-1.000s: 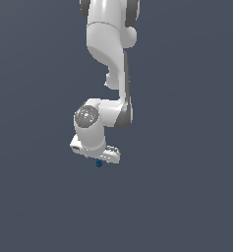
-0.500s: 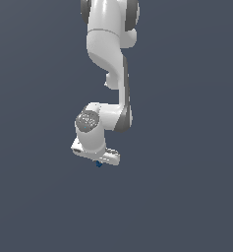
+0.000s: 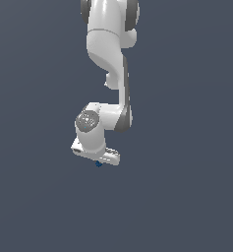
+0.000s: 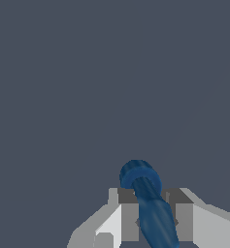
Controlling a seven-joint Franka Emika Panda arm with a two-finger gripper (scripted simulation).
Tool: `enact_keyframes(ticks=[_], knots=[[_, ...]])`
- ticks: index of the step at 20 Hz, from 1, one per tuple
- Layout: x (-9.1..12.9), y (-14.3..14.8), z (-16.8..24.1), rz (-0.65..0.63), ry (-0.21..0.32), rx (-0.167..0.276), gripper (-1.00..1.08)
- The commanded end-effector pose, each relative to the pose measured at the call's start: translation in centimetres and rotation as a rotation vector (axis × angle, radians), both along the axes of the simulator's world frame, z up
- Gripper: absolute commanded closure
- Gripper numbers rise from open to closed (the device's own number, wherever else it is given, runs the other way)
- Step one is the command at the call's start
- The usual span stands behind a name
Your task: Pick up the object and move it to a goal position.
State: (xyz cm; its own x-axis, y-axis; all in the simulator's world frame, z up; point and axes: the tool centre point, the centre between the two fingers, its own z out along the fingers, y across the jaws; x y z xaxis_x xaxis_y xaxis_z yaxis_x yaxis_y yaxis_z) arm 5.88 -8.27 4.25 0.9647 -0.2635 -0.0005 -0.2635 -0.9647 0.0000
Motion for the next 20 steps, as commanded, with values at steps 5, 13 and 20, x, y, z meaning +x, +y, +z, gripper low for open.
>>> enact_keyframes(ticks=[5,13,20], knots=[[-0.3,-0.3,1.2,0.0,0.0,0.0,1.08],[-1.7,-1.3,5.6,0.0,0.0,0.001,1.08],[-3.8,-3.0,12.6,0.0,0.0,0.001,1.08]])
